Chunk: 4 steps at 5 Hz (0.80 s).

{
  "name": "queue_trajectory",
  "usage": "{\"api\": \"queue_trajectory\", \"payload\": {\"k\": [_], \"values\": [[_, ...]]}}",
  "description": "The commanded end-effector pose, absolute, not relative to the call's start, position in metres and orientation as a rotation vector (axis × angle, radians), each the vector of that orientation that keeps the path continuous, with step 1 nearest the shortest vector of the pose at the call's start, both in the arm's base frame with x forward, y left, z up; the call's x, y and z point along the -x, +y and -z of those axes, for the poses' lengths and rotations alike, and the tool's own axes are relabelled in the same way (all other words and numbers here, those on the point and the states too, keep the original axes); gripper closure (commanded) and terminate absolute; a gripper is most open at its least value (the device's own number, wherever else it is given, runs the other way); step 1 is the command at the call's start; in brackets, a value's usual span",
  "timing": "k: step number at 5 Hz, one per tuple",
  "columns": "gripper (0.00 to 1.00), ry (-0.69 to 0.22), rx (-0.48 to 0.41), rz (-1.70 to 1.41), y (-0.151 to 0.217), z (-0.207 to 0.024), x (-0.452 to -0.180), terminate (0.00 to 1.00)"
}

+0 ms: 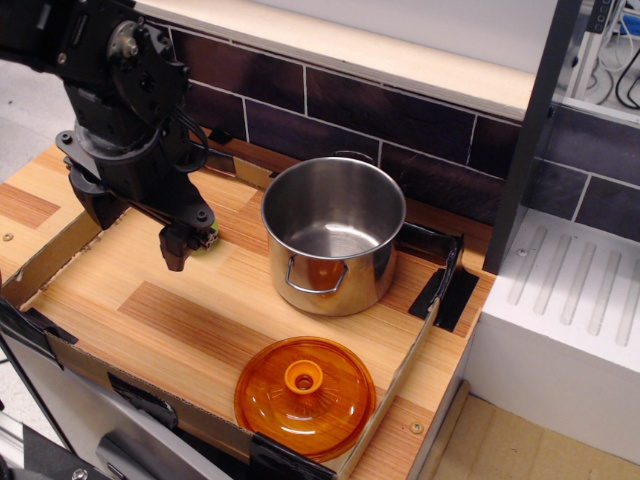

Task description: Topple metal pot

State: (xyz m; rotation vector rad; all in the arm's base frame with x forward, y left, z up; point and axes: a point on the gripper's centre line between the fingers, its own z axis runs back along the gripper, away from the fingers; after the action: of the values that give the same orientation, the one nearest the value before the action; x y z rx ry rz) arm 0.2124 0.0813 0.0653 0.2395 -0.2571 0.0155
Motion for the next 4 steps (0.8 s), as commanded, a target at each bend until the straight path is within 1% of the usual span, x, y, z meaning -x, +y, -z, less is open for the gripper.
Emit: {"api": "queue_trajectory", "payload": {"k": [1, 2, 3, 4], "values": [[0.00, -0.257, -0.240, -0.015, 0.081, -0.065, -0.212, 0.00], [0.00, -0.212, -0.188, -0.001, 0.073, -0.083, -0.218, 0.00], [0.00, -0.203, -0.164, -0.011, 0.067, -0.104, -0.225, 0.00], [0.00, -0.163, -0.116, -0.047, 0.056, -0.120, -0.242, 0.00]]}}
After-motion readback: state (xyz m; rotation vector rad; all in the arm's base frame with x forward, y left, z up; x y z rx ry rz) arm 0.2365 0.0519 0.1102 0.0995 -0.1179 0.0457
